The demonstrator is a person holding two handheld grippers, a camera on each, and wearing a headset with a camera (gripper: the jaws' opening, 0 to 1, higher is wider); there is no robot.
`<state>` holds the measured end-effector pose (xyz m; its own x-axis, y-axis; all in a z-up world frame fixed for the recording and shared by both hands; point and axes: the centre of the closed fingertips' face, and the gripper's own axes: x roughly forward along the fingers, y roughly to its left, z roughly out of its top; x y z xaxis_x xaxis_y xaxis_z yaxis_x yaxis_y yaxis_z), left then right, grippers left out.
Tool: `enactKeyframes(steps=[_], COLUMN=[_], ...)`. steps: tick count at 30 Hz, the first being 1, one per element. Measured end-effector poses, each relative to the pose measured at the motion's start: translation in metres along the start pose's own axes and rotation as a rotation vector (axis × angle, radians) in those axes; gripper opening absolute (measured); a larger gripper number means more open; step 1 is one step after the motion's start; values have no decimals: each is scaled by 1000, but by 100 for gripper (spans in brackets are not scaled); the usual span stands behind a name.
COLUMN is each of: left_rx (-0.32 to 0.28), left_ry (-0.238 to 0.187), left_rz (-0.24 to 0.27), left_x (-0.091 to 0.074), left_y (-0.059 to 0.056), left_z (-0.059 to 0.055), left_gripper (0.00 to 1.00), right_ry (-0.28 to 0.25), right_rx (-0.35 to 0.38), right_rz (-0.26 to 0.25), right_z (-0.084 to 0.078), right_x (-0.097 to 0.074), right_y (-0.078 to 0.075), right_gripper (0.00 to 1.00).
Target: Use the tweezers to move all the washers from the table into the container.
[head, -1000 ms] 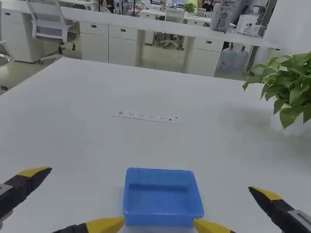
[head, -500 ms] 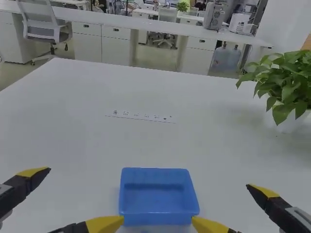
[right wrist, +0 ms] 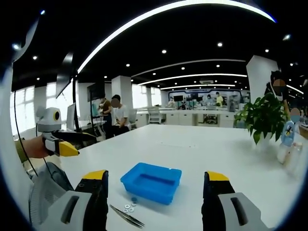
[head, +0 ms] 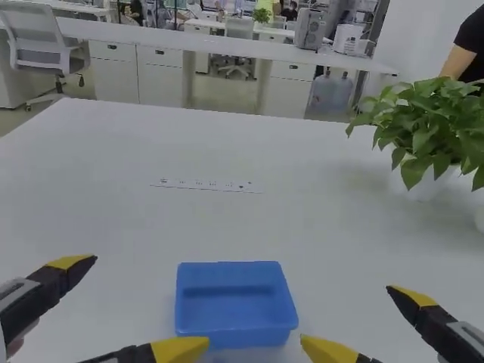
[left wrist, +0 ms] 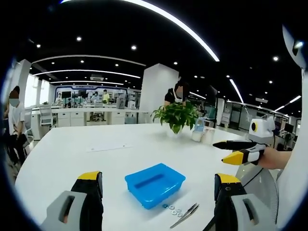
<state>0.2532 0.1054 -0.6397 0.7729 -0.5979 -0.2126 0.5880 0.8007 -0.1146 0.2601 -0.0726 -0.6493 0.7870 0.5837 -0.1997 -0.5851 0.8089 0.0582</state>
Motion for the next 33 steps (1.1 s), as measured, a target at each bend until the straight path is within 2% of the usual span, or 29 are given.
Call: enactKeyframes(steps=[5, 8, 10, 11, 13, 15, 16, 17, 19, 22, 25, 27, 30, 33], left_rx=[-31, -9, 3, 14, 16, 9, -1, 2, 44, 82, 152, 207, 231, 286], left_ry=[-10, 33, 51, 54, 61, 88, 132, 160, 193, 275, 364, 411, 480, 546], left_rz=[13, 17, 14, 5, -10, -39, -71, -86, -113, -162, -208, -252, -318, -357], left_x=[-9, -10, -11, -12, -11, -10, -9, -9, -6, -1, 3, 7, 13, 19], left_y=[1, 3, 3, 0, -3, -8, -13, -15, -19, -23, -25, -28, -33, -34], left_z=[1, -9, -13, -14, -18, -25, -34, -40, -49, -67, -84, -93, -108, -123], left_gripper=[99, 98, 93, 89, 87, 85, 82, 77, 71, 63, 49, 39, 33, 27], right_ry=[12, 62, 75, 88, 101, 116, 129, 138, 170, 235, 285, 328, 375, 394], right_rx=[-28, -67, -84, -85, -92, -94, -93, -97, -125, -171, -186, -205, -230, -249], right_rz=[46, 88, 108, 151, 153, 167, 175, 178, 188, 220, 246, 256, 273, 290], right_z=[0, -12, -14, -16, -19, -22, -24, -26, -33, -48, -60, -70, -83, -88], right_x=[7, 15, 17, 18, 18, 17, 17, 16, 15, 12, 13, 15, 18, 21], right_y=[14, 24, 30, 38, 38, 40, 40, 40, 39, 40, 40, 41, 43, 47], right_gripper=[80, 83, 83, 81, 77, 75, 72, 70, 64, 49, 35, 31, 28, 25])
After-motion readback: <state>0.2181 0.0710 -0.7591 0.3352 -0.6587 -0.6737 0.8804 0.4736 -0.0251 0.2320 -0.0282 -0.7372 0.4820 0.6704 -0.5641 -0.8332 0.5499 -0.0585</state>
